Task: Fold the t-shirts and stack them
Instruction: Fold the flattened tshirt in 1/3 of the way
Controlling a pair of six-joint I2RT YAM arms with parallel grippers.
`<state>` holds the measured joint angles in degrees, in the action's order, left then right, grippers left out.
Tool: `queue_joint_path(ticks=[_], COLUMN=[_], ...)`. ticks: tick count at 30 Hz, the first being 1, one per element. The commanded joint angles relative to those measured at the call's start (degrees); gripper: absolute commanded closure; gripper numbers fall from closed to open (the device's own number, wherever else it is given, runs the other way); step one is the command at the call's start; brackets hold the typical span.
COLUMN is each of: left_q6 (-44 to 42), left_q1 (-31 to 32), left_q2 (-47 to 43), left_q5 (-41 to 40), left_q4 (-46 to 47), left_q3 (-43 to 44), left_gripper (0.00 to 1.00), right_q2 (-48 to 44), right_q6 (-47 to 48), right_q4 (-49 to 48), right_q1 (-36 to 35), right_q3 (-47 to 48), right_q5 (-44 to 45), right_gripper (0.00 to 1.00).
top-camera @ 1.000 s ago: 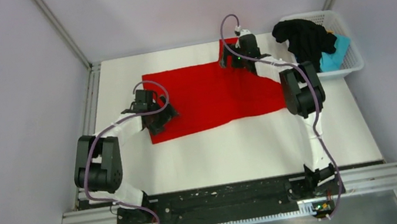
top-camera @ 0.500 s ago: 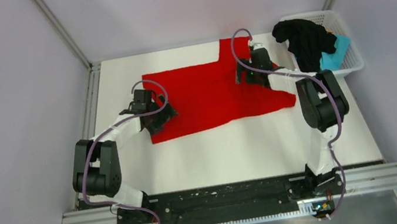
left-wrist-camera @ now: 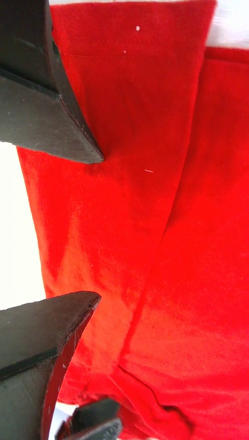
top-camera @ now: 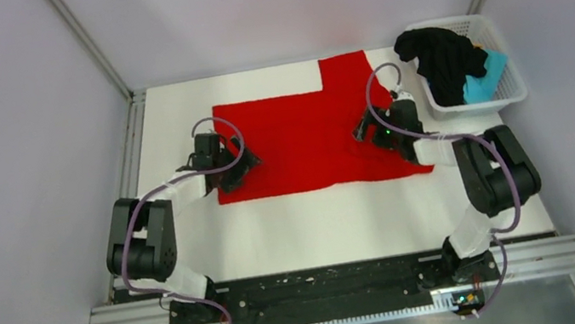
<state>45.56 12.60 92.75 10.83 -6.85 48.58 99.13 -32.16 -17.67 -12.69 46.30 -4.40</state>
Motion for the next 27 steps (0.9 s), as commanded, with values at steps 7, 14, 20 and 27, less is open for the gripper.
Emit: queue_joint_path(ticks=[7,14,20,27], left_q6=[5.4,10.1,13.7,13.7], left_q1=[4.5,9.9,11.5,11.7], left_q2=[-15.8,-24.4,-31.8,-42.7], left_q5=[-3.0,-2.8,-4.6,-6.9], left_q4=[-6.0,-7.5,-12.3,-19.1], left_q3=[-21.5,-28.3,-30.8,-31.6], left_gripper=[0.01,0.01,0.01,0.01], right_q2=[-26.7,-51.5,-65.7,-65.3], right_q6=[-12.9,-22.0,-23.6,-21.8], right_q4=[17.1,34.7,46.7,45.6], right_q1=[-0.4,-5.8,-6.7,-6.7], right_q3=[-23.8,-33.3,-31.2,-30.5], right_q5=[-1.9,-0.2,7.9,8.1], right_gripper=[0.01,0.01,0.01,0.01])
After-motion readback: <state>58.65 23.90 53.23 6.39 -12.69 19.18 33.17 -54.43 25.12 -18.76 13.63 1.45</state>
